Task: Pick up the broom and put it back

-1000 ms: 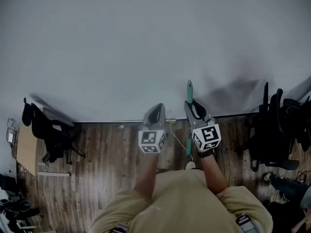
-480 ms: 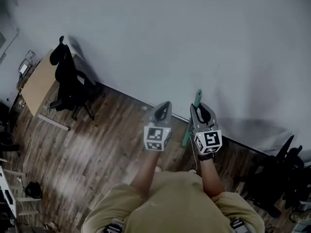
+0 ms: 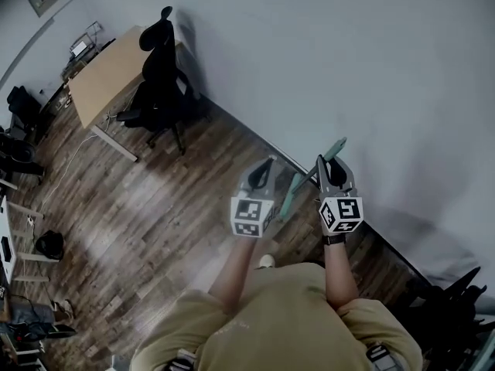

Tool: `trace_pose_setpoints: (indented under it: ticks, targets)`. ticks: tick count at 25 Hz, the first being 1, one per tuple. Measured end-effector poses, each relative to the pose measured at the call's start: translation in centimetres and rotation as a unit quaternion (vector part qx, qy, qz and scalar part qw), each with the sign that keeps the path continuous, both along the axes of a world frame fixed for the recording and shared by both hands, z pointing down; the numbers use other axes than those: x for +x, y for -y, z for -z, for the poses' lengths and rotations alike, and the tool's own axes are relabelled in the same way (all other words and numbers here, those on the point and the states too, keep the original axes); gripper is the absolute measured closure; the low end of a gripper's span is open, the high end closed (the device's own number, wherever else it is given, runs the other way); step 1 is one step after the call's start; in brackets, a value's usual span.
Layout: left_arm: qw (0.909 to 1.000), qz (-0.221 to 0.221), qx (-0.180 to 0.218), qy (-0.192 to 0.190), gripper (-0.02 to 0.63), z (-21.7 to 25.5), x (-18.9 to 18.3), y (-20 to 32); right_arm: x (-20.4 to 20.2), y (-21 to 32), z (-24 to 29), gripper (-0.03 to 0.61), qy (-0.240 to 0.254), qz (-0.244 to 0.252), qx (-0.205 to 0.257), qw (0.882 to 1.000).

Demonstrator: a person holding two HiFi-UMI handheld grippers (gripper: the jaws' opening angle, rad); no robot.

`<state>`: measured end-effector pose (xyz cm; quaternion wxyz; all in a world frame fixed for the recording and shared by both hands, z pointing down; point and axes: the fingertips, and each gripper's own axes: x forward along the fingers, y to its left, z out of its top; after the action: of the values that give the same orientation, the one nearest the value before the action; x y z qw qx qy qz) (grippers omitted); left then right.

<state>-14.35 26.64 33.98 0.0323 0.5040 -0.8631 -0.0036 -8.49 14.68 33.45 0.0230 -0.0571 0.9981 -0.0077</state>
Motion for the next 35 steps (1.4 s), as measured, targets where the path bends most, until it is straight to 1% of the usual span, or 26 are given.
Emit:
trace_pose_setpoints:
  ticks: [3, 6, 9, 13, 17, 20, 24, 26, 29, 32, 35]
  targets:
    - [0.9992, 0.037, 0.007, -0.01, 0.614, 0.2, -2.0, -4.2, -3.0, -4.3, 0.4, 0.492, -0.012, 0.04, 0.015, 0.999]
    - [0.9973, 0.068, 0.01, -0.028, 0.614, -1.2, -5.1, -6.1, -6.4, -6.8, -0.8, 0.492, -0.025, 0.079, 0.02, 0.996]
    - [0.9951, 0.088, 0.012, -0.042, 0.614, -2.6, -7.6, -7.5, -9.3, -8.7, -2.4, 0.492, -0.038, 0.112, 0.011, 0.993]
    - [0.9927, 0.11, 0.008, -0.05, 0.614, -4.1, -11.3, -6.9, -13.6, -8.1, -4.2, 0.492, -0.044, 0.138, -0.016, 0.989]
    - [0.9911, 0.126, -0.001, -0.042, 0.614, -4.4, -16.9, -4.3, -19.1, -7.1, -4.7, 0.492, -0.042, 0.161, -0.033, 0.986]
    - [0.9918, 0.121, -0.012, -0.04, 0.614, -4.3, -21.0, -0.4, -22.3, -4.8, -4.8, 0.493, -0.045, 0.167, -0.038, 0.984]
    - [0.9937, 0.107, -0.016, -0.029, 0.614, -3.0, -25.0, 5.0, -25.2, -0.8, -4.9, 0.494, -0.048, 0.168, -0.046, 0.984]
    - [0.9949, 0.094, -0.024, -0.028, 0.614, -3.4, -26.5, 7.7, -26.4, 1.3, -5.7, 0.494, -0.052, 0.159, -0.053, 0.984]
    - [0.9964, 0.07, -0.038, -0.031, 0.614, -4.5, -27.8, 11.6, -27.3, 5.0, -6.6, 0.492, -0.053, 0.135, -0.063, 0.987]
    - [0.9974, 0.043, -0.048, -0.031, 0.614, -5.4, -28.2, 15.3, -27.5, 9.1, -7.3, 0.494, -0.056, 0.101, -0.063, 0.991]
    - [0.9967, 0.001, -0.072, -0.036, 0.614, -6.9, -28.4, 18.9, -27.9, 12.7, -8.5, 0.494, -0.068, 0.056, -0.071, 0.994]
